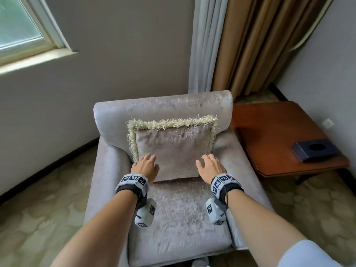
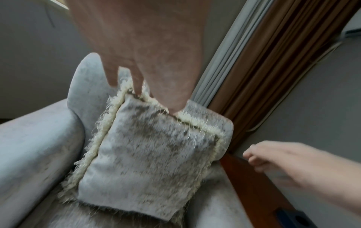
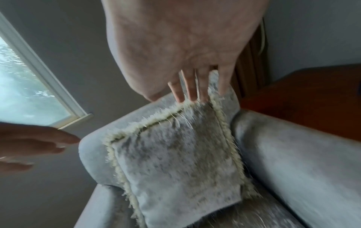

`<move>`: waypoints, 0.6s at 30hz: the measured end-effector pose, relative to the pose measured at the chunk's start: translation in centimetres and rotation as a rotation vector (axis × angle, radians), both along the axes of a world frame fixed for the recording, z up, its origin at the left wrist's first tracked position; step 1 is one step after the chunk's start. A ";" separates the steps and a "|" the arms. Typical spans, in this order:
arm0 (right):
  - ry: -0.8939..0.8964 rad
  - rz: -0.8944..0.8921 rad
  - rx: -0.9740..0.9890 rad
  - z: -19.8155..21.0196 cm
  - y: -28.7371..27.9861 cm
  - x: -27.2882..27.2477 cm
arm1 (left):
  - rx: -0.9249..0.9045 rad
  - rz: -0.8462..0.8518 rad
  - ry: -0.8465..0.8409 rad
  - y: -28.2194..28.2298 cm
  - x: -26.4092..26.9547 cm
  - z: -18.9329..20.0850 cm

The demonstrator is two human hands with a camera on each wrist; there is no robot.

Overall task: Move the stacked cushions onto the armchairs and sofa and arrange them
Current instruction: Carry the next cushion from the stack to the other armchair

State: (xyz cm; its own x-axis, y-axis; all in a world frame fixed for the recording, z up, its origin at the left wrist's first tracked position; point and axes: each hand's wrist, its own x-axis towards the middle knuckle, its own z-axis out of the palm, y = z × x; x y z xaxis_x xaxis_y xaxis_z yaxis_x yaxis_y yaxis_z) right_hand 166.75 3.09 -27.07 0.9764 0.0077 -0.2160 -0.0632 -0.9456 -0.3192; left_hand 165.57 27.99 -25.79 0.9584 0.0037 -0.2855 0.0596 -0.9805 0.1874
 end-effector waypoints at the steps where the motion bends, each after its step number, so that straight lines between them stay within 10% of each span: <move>1: 0.044 0.007 -0.014 1.5 0.5 -0.2 | -0.005 -0.027 0.004 -0.1 0.1 1.8; 18: -0.055 -0.208 0.024 13.5 -4.4 -4.3 | 0.039 -0.328 -0.164 -9.2 1.8 13.6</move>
State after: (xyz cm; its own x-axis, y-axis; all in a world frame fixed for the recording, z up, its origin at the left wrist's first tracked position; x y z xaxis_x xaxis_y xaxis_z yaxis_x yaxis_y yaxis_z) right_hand 162.47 -1.34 -13.61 0.9679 -0.1904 -0.1643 -0.2376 -0.9063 -0.3494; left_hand 167.40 18.81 -12.20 0.9434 -0.3036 -0.1336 -0.2870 -0.9491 0.1301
